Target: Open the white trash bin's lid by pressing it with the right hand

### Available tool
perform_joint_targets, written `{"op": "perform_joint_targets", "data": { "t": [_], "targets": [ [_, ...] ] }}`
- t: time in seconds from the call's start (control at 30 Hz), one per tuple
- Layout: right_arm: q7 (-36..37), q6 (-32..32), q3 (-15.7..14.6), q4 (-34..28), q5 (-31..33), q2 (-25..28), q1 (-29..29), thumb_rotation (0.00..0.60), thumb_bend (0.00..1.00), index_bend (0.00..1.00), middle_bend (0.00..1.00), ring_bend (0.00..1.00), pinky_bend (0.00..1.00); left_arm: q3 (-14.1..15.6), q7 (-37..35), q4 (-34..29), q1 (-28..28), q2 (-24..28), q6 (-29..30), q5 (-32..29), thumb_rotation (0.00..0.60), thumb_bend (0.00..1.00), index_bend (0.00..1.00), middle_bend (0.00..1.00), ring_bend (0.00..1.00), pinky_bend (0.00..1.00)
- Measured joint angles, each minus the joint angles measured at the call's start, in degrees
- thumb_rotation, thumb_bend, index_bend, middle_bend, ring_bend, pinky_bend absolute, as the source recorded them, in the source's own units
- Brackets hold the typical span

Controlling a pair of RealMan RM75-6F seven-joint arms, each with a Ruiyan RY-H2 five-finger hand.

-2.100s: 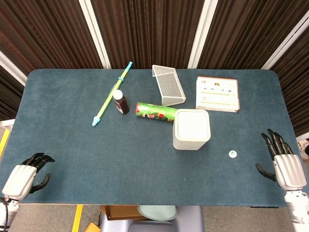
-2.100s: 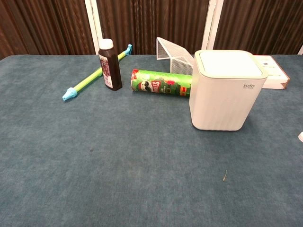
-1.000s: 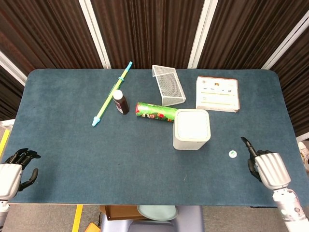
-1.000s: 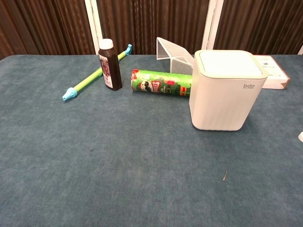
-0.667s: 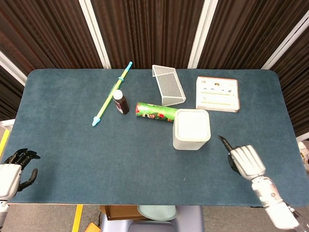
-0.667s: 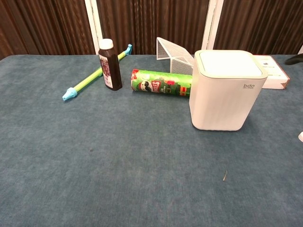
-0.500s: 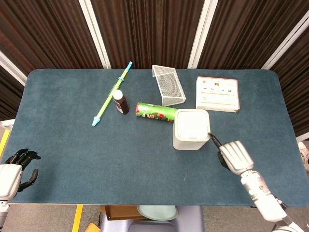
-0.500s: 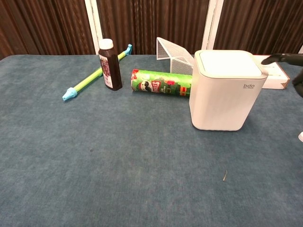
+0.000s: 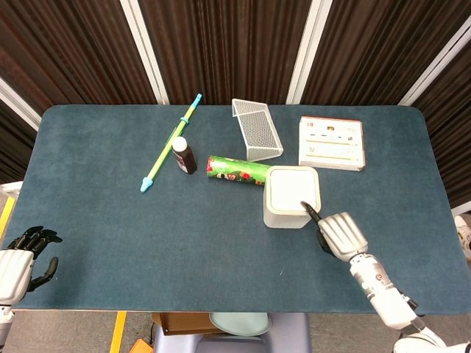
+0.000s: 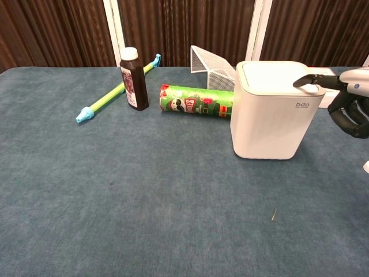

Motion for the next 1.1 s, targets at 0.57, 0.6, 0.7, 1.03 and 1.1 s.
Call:
{"op": "perform_joint_targets", "data": {
  "t": [0.57, 0.6, 0.7, 1.03, 1.1],
  "targets": [
    [1.31, -1.41, -1.48, 0.32, 3.08, 0.27, 2.11, 0.6, 0.75, 0.18, 0.79, 0.77, 0.82, -0.06, -0.12, 0.11, 0.14, -0.03, 0.35, 0.15, 0.6, 0.47, 0.37, 0.29, 0.18, 0.36],
    [1.41, -1.65, -1.49, 0.3, 3.46, 0.33, 2.36, 0.6, 0.75, 0.17, 0.79, 0.77, 0.82, -0.06, -0.14, 0.12, 0.13, -0.03, 0.35, 0.17, 0.6, 0.47, 0.37, 0.29, 0.18, 0.36],
    [1.54, -1.35, -1.52, 0.35, 3.65, 0.25, 2.72, 0.6, 0.75, 0.16, 0.79, 0.77, 0.82, -0.05, -0.13, 0.17, 0.13, -0.04, 0.33, 0.19, 0.6, 0.47, 0.37, 0.29, 0.18, 0.36],
    [4.22, 5.8, -1.45, -1.16, -2.77, 1.23, 0.7, 0.6, 0.75, 0.11, 0.79, 0.77, 0.82, -0.07, 0.03, 0.13, 0.17, -0.05, 0.35, 0.16, 0.6, 0.47, 0.37, 0.29, 0.18, 0.36],
    [4.89, 7.52, -1.42, -1.51, -4.22, 1.69, 0.01, 0.6, 0.75, 0.1, 0.79, 0.77, 0.82, -0.04, 0.08, 0.09, 0.18, -0.06, 0.33, 0.16, 0.6, 0.47, 0.37, 0.29, 0.18, 0.36]
  ]
}}
